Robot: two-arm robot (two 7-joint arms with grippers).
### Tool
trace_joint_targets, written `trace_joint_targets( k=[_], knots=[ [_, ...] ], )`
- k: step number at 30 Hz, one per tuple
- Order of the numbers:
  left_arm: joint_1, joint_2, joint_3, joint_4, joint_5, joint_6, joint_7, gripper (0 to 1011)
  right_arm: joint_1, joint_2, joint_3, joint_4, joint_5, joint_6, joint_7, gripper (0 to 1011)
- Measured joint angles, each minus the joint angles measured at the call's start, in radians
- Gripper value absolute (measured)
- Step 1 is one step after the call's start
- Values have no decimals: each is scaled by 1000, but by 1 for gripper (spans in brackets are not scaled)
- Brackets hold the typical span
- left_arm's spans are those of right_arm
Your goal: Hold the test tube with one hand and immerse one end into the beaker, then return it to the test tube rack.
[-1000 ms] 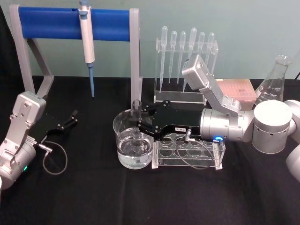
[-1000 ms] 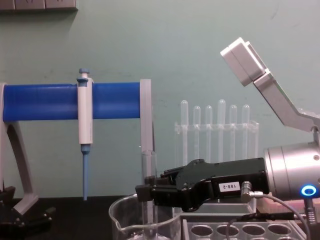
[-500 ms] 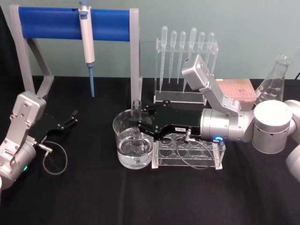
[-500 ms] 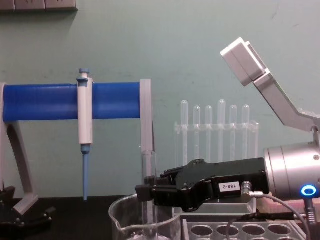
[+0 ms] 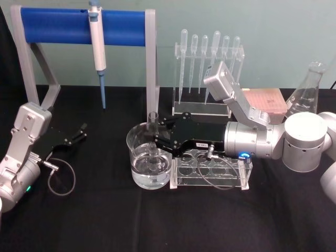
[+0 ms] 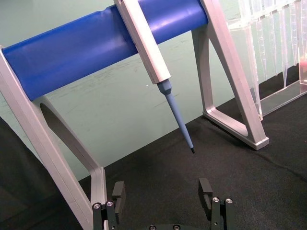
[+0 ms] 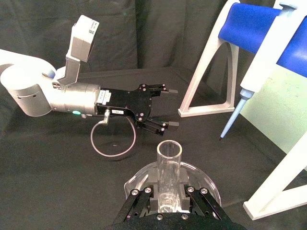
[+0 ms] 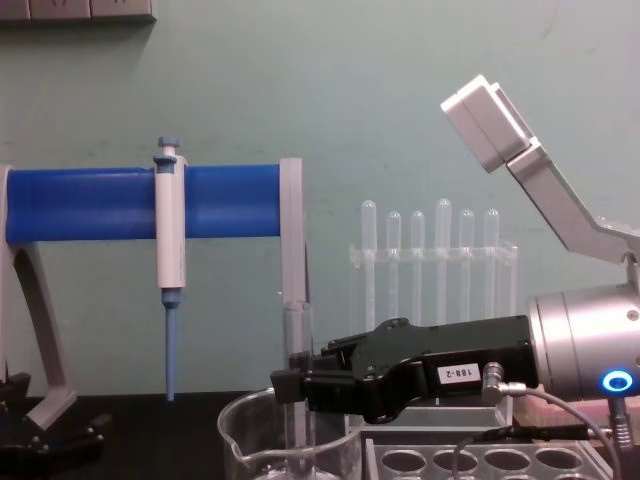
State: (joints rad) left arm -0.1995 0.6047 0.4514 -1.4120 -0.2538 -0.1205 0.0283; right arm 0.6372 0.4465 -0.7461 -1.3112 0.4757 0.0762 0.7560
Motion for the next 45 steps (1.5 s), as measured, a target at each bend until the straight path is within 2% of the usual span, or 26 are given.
trace_joint_targets(
  k=[45],
  knots=[
    [0,0,0,0,0,0,0,1000,0,0,0,0,0,0,0,246]
  ],
)
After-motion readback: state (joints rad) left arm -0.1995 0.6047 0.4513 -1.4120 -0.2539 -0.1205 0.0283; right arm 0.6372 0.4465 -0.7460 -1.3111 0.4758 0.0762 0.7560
